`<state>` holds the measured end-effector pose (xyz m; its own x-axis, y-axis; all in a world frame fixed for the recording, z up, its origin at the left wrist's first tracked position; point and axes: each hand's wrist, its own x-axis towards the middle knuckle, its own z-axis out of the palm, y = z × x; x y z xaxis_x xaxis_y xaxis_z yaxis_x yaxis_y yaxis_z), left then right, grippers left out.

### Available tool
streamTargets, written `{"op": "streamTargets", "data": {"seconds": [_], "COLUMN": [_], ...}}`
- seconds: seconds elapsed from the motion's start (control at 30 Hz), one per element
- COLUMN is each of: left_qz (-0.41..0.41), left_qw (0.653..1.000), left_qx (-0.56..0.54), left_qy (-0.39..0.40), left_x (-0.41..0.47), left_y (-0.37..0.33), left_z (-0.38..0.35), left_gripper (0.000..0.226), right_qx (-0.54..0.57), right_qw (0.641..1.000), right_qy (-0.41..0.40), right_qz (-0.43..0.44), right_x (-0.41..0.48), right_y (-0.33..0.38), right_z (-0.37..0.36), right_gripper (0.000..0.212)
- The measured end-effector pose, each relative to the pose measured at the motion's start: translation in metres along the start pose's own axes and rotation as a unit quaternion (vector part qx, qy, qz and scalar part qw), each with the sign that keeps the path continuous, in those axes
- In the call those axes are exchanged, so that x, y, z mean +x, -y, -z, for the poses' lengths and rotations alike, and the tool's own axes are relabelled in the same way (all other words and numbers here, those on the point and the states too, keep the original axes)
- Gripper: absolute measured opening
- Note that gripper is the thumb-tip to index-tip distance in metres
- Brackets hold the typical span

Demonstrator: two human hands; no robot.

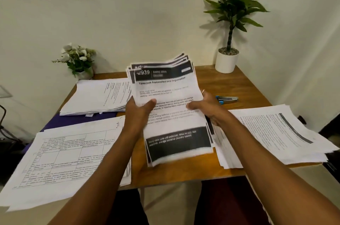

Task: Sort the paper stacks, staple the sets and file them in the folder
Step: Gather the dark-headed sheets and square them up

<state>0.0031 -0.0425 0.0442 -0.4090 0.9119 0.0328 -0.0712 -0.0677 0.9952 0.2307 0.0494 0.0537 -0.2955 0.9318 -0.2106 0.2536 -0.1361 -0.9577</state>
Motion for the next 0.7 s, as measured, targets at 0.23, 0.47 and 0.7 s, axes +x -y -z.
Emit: {"op": "streamTargets", "data": {"seconds": [0.23, 0.47, 0.7], "left_qz": [-0.148, -0.068, -0.073], "left_qw": [0.989, 0.996, 0.997], "left_qx": [0.014, 0.059, 0.005], "left_qy": [0.015, 0.015, -0.011], "left_x": [-0.010, -0.022, -0.032], "left_y": [-0.060, -0.025, -0.019], "left_z": [-0.010, -0.002, -0.004], "left_gripper": [0.031, 0.034, 0.031], "right_qx": [0.084, 0.010, 0.051], "right_qw": [0.972, 0.983, 0.979], "right_qy": [-0.059, -0.030, -0.044], "right_qz": [0.212, 0.180, 0.194], "right_x": [-0.021, -0.028, -0.038], "right_y": [0.036, 0.015, 0.010], "right_z": [0.003, -0.017, -0.029], "right_gripper": [0.030, 0.014, 0.013]}}
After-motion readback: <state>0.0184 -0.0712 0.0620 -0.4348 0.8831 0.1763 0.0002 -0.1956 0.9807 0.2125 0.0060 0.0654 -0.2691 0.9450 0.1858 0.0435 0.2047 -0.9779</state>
